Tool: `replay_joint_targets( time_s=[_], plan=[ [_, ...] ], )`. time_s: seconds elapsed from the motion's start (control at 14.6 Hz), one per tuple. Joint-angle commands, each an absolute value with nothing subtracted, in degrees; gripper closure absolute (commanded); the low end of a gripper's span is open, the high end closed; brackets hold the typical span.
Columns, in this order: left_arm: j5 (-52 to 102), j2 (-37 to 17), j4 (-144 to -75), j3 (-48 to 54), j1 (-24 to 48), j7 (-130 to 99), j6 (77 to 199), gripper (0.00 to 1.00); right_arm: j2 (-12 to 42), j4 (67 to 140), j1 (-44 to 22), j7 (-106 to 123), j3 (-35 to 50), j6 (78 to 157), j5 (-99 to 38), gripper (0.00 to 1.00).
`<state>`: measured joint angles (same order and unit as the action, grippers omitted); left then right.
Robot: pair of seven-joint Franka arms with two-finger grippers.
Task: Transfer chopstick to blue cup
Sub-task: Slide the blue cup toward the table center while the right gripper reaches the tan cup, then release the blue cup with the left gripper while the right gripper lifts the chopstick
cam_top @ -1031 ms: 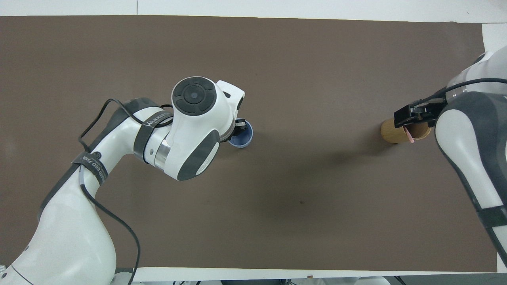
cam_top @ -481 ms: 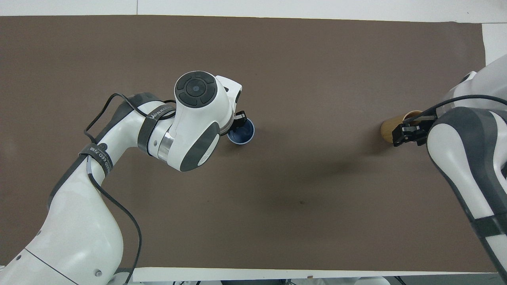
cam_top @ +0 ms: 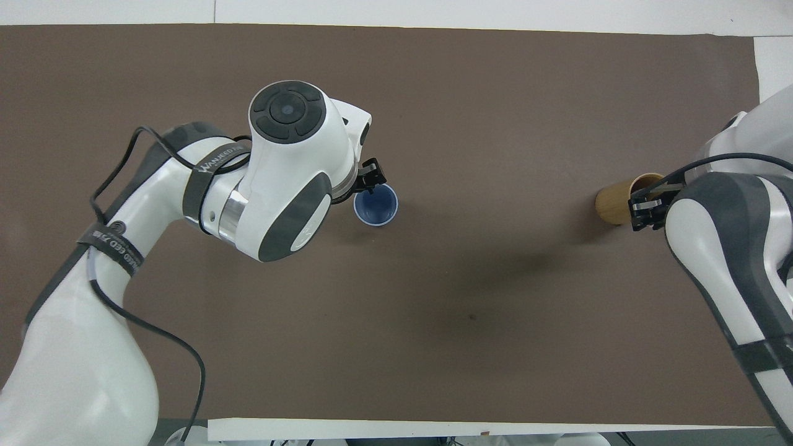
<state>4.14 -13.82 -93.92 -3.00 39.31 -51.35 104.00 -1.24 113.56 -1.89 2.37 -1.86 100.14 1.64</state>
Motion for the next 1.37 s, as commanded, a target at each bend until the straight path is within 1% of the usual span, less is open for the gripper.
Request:
replay_joint_targets(
  time_s=[0.0, 0.14, 0.27, 0.48, 0.69, 0.82, 0.96, 1.03, 1.17, 1.24, 1.31],
  plan=[
    [-0.6, -9.7, -95.2, -2.7, 37.4, -50.5, 99.5, 0.00, -2.5, 114.8, -1.8, 3.4, -1.7, 100.5, 2.4, 0.82],
    [-3.5, -7.7, -95.0, -2.8, 33.6, -40.8, 96.7, 0.00, -2.5, 114.7, -1.8, 3.5, -1.7, 100.4, 2.4, 0.89],
    [-3.5, -4.3, -95.0, -2.7, 27.3, -29.2, 95.4, 0.00, -2.5, 114.6, -1.8, 3.6, -1.7, 100.2, 2.9, 0.93],
    [-3.5, 1.1, -95.1, -2.7, 17.6, -13.7, 91.5, 0.00, -2.4, 113.9, -1.7, 4.5, -1.7, 98.6, 5.7, 0.94],
    [-3.5, 2.1, -95.1, -3.2, 14.0, -7.7, 90.5, 0.00, -1.9, 109.8, -1.1, 5.3, -1.7, 93.3, 6.3, 0.97],
    [-1.9, 1.9, -94.6, -3.3, 11.9, -6.9, 89.1, 0.00, -1.9, 104.9, -1.1, 5.8, -1.7, 89.3, 6.4, 0.99],
    [-0.8, 1.9, -94.4, -3.3, 9.7, -2.2, 88.8, 0.00, -1.9, 97.4, -1.6, 6.6, -1.7, 84.2, 5.5, 0.99],
    [-0.8, 1.9, -94.3, -3.3, 9.0, -0.9, 88.9, 0.00, -1.5, 92.4, -1.7, 6.8, -0.9, 81.0, 4.7, 0.99],
    [-0.8, 2.3, -94.3, -3.2, 9.0, -1.2, 88.7, 0.00, 0.4, 84.1, -1.6, 6.0, 1.7, 76.0, 0.5, 1.00],
    [-0.9, 2.9, -94.6, -3.1, 9.1, -1.1, 88.6, 0.00, 1.5, 81.1, -1.8, 4.2, 2.0, 74.5, -2.5, 1.00],
    [-0.8, 3.1, -94.8, -3.1, 9.1, -1.1, 88.6, 0.00, 2.7, 79.3, -1.8, -0.8, 3.0, 74.4, -6.0, 1.00]
  ],
)
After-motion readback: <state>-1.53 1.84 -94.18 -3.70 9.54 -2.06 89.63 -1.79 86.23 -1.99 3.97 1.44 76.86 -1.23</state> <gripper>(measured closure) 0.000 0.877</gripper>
